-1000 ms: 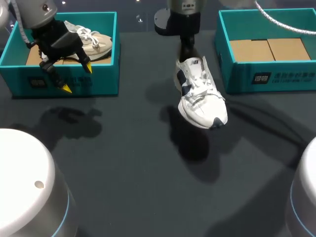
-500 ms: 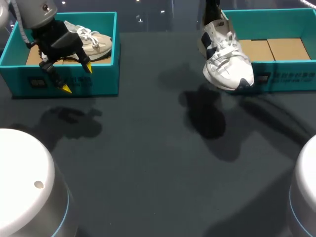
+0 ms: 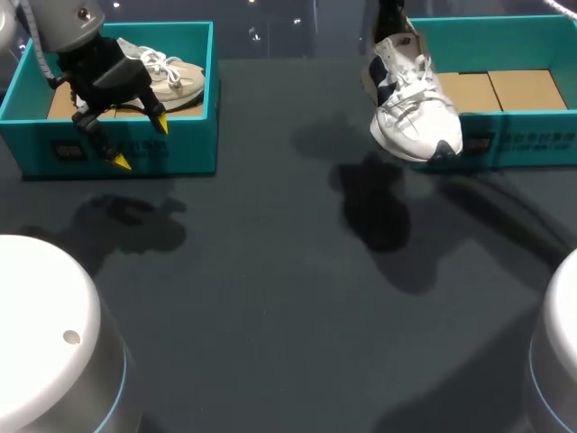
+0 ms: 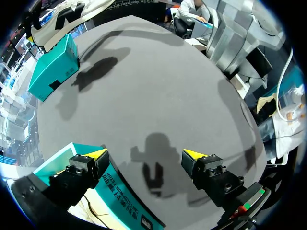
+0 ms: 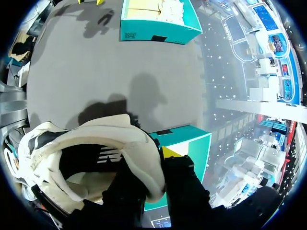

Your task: Take the shoe out of the shoebox, open the shoe tongue, remove and reinsert the insole, then place the shoe into the shoebox

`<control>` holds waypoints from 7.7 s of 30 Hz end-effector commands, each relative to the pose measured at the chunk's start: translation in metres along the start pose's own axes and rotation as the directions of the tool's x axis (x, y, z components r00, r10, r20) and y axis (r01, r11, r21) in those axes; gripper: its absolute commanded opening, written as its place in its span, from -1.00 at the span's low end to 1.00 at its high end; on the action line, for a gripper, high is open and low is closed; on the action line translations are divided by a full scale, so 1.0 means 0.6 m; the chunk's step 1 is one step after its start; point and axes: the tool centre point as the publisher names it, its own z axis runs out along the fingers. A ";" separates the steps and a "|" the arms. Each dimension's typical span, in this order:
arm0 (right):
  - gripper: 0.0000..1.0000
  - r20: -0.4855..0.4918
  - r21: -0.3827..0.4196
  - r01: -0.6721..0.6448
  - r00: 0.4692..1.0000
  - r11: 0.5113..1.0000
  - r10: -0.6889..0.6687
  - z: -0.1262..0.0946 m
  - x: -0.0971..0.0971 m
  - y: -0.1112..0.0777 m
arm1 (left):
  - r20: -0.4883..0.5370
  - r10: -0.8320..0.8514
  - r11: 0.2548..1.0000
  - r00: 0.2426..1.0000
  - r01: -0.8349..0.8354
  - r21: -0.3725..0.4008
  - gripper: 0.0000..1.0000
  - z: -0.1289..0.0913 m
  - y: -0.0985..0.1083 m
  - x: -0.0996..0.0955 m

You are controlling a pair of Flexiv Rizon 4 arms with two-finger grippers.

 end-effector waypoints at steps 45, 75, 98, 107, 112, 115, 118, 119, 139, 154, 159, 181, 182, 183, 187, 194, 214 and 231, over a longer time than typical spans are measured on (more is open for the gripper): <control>-1.00 0.155 0.061 -0.203 0.969 0.977 0.191 0.086 -0.265 -0.494 | -0.001 0.000 1.000 1.000 0.000 -0.001 1.00 0.000 0.001 0.000; -1.00 0.144 0.190 -0.915 0.386 0.357 0.911 0.124 -0.174 -0.665 | -0.001 0.000 1.000 1.000 0.000 -0.001 1.00 0.000 0.001 0.000; -1.00 0.289 0.025 -1.000 -0.005 -0.013 0.957 0.134 -0.121 -0.675 | -0.001 0.000 1.000 1.000 0.000 -0.001 1.00 0.000 0.001 0.000; -1.00 0.302 0.016 -1.000 -0.002 -0.007 0.953 0.128 -0.123 -0.670 | -0.001 0.000 1.000 1.000 0.000 -0.001 1.00 0.000 0.001 0.000; -1.00 0.346 0.030 -0.998 -0.036 -0.050 0.938 0.136 -0.121 -0.669 | -0.001 0.000 1.000 1.000 0.000 -0.001 1.00 0.000 0.001 0.000; -1.00 0.359 0.022 -0.994 -0.090 -0.104 0.929 0.155 -0.107 -0.661 | -0.001 0.000 1.000 1.000 0.000 -0.001 1.00 0.000 0.001 0.000; -1.00 0.370 0.028 -0.990 -0.117 -0.137 0.922 0.169 -0.096 -0.652 | -0.001 0.000 1.000 1.000 0.000 -0.001 1.00 0.000 0.001 0.000; -1.00 0.386 0.033 -0.988 -0.125 -0.149 0.914 0.174 -0.094 -0.650 | -0.001 0.000 1.000 1.000 0.000 -0.001 1.00 0.000 0.001 0.000; -1.00 0.398 0.034 -0.984 -0.146 -0.174 0.906 0.246 -0.044 -0.619 | -0.001 0.000 1.000 1.000 0.000 -0.001 1.00 0.000 0.001 0.000; -1.00 0.395 0.037 -0.986 -0.136 -0.164 0.909 0.290 -0.012 -0.599 | -0.001 0.000 1.000 1.000 0.000 -0.001 1.00 0.000 0.001 0.000; -1.00 0.383 0.053 -0.984 -0.139 -0.171 0.913 0.309 -0.002 -0.595 | -0.001 0.000 1.000 1.000 0.000 -0.001 1.00 0.000 0.001 0.000; -1.00 0.359 0.126 -0.980 -0.101 -0.156 0.928 0.392 0.020 -0.570 | -0.001 0.000 1.000 1.000 0.000 -0.001 1.00 0.000 0.001 0.000; -1.00 0.358 0.127 -0.980 -0.101 -0.155 0.928 0.396 0.021 -0.570 | -0.001 0.000 1.000 1.000 0.000 -0.001 1.00 0.000 0.001 0.000; -1.00 0.356 0.130 -0.979 -0.100 -0.155 0.929 0.398 0.022 -0.570 | -0.001 0.000 1.000 1.000 0.000 -0.001 1.00 0.000 0.001 0.000; -1.00 0.351 0.141 -0.978 -0.093 -0.151 0.932 0.408 0.026 -0.568 | -0.001 0.000 1.000 1.000 0.000 -0.001 1.00 0.000 0.001 0.000; -1.00 0.343 0.160 -0.977 -0.082 -0.144 0.936 0.418 0.033 -0.564 | -0.001 0.000 1.000 1.000 0.000 -0.001 1.00 0.000 0.001 0.000; -0.03 0.292 0.189 -0.972 -0.080 -0.140 0.953 0.415 0.029 -0.573 | -0.001 0.000 1.000 1.000 0.000 -0.001 1.00 0.000 0.001 0.000; 1.00 0.116 0.193 -0.977 -0.070 -0.092 0.991 0.276 0.026 -0.545 | -0.001 0.000 1.000 1.000 0.000 -0.001 1.00 0.000 0.001 0.000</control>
